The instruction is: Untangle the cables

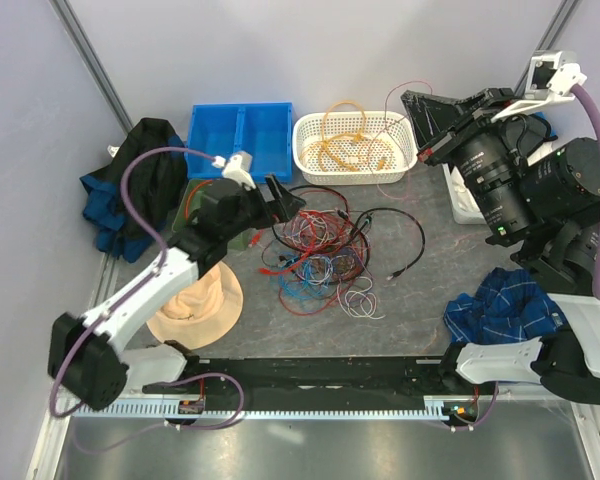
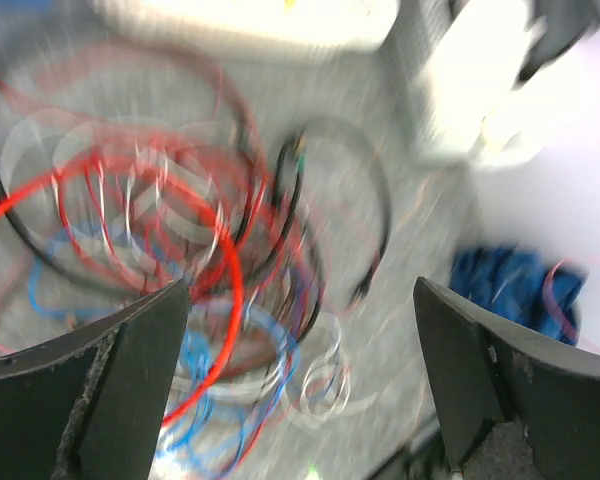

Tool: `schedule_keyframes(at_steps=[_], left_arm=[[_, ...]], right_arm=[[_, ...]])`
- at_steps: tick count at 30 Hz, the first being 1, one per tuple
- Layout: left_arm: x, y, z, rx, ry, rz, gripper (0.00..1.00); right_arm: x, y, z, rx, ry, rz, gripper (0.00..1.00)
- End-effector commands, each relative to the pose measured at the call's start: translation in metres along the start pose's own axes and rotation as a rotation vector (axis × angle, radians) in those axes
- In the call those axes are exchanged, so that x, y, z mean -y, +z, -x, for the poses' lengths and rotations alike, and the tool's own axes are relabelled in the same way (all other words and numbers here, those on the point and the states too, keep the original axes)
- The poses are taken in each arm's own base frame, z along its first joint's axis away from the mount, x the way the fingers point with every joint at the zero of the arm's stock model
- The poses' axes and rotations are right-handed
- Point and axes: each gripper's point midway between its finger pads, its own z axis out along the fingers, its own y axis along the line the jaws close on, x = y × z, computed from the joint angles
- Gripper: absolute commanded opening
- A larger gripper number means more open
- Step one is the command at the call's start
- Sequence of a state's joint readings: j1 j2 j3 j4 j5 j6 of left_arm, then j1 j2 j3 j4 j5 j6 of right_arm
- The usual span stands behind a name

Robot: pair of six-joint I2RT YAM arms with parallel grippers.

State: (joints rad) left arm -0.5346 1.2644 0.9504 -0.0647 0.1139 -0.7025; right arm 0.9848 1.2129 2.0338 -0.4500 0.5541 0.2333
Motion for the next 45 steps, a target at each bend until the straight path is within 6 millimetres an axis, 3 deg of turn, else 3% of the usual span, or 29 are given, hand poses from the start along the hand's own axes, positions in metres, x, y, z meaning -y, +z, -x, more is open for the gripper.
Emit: schedule_keyframes(at_steps=[1,2,3,4,5,11,15,23,28,34,40,41,43,45], left_arm=[[0.045,-0.062,0.095,0.437,0.065,-0.118,0.99],[0.04,-0.065,0.09,0.468,0.093,-0.137,1.0],[0.048,-0.073,0.094,0.522,0.115,-0.195,1.0],[0.079,-0.103,0.118,0.684,0.139,-0.35,1.0],[0.081,-0.103,0.105,0.673,0.19,-0.403,1.0],[0.148,-0.14,0.094,0.68,0.394,-0.759,1.0],[0.172,-0.155,0.077,0.67,0.478,-0.955,1.0],[0.19,-0.161,0.065,0.629,0.448,-1.134,1.0],[0.203,-0.152,0.051,0.556,0.456,-1.217,1.0],[0.212,-0.13,0.02,0.435,0.46,-1.278,1.0],[0.229,-0.121,-0.017,0.311,0.479,-1.366,0.99],[0.227,-0.112,-0.022,0.283,0.471,-1.352,0.97],[0.225,-0.106,-0.027,0.259,0.474,-1.355,0.81],[0.224,-0.101,-0.031,0.23,0.472,-1.352,0.6]], right_arm=[[0.005,-0.004,-0.012,-0.032,-0.033,-0.006,0.0],[0.007,-0.004,-0.019,-0.047,-0.037,-0.011,0.0],[0.007,-0.004,-0.025,-0.06,-0.039,-0.008,0.0],[0.007,-0.005,-0.029,-0.069,-0.039,-0.005,0.0],[0.008,-0.005,-0.039,-0.091,-0.046,-0.003,0.0],[0.008,-0.009,-0.067,-0.163,-0.022,0.013,0.0],[0.001,-0.011,-0.08,-0.202,0.007,0.048,0.0],[-0.009,-0.014,-0.104,-0.274,0.043,0.099,0.0],[-0.011,-0.012,-0.115,-0.297,0.04,0.105,0.0],[-0.013,-0.01,-0.122,-0.308,0.037,0.113,0.0],[-0.012,-0.008,-0.126,-0.314,0.025,0.111,0.0],[-0.012,-0.008,-0.127,-0.314,0.023,0.112,0.0],[-0.01,-0.008,-0.127,-0.311,0.019,0.106,0.0],[-0.008,-0.011,-0.125,-0.307,0.016,0.104,0.0]])
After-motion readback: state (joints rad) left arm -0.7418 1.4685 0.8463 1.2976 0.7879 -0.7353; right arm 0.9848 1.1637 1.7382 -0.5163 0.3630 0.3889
